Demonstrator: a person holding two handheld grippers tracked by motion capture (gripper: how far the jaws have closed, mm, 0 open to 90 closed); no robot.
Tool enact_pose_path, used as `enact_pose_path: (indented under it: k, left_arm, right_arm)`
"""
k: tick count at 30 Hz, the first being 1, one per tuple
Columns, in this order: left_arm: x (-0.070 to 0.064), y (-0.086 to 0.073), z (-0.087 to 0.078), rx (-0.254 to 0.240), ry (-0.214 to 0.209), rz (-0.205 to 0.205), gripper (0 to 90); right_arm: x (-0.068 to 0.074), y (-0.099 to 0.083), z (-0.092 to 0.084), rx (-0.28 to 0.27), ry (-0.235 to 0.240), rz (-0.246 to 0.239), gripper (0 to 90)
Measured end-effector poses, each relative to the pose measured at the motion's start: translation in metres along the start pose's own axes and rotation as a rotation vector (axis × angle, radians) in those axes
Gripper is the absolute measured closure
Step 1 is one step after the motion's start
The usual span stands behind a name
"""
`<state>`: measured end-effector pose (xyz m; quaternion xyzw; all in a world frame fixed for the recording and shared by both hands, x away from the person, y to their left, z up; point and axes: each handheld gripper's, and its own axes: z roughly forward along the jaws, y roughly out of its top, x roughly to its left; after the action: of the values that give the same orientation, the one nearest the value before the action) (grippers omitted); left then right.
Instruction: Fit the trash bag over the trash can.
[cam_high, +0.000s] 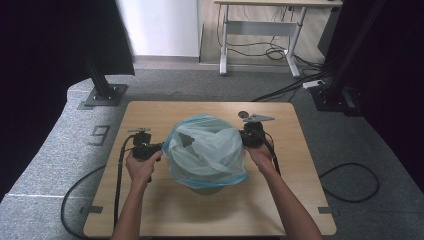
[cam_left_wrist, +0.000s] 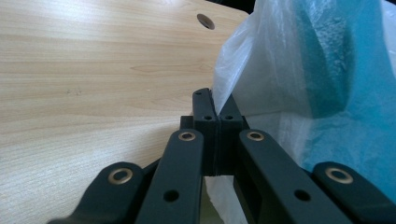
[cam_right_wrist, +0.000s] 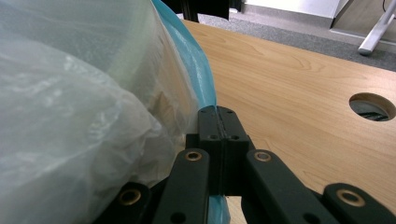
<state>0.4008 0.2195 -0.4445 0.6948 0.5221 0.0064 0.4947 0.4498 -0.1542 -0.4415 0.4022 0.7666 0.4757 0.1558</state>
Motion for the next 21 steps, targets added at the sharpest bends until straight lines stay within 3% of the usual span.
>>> enact_pose_path:
  k: [7,10,14,18,21]
  left_arm:
    - [0.002,0.0,0.006,0.037,0.032,0.006,89.7]
    - [0.003,-0.005,0.008,0.053,0.042,0.011,89.7]
    - [0.006,-0.011,0.007,0.074,0.052,0.021,89.7]
    - [0.012,-0.016,0.004,0.067,0.036,0.015,89.6]
    - [0.011,-0.017,0.002,0.051,0.035,0.022,89.4]
  right_arm:
    - [0.001,-0.001,0.004,0.044,-0.022,-0.008,88.4]
    - [0.003,-0.005,0.007,0.079,-0.047,-0.034,88.4]
    - [-0.005,-0.015,0.008,0.105,-0.056,-0.003,88.3]
    - [-0.016,-0.024,0.001,0.08,-0.069,0.041,86.1]
    - [-0.022,-0.021,-0.011,0.012,-0.114,0.068,70.5]
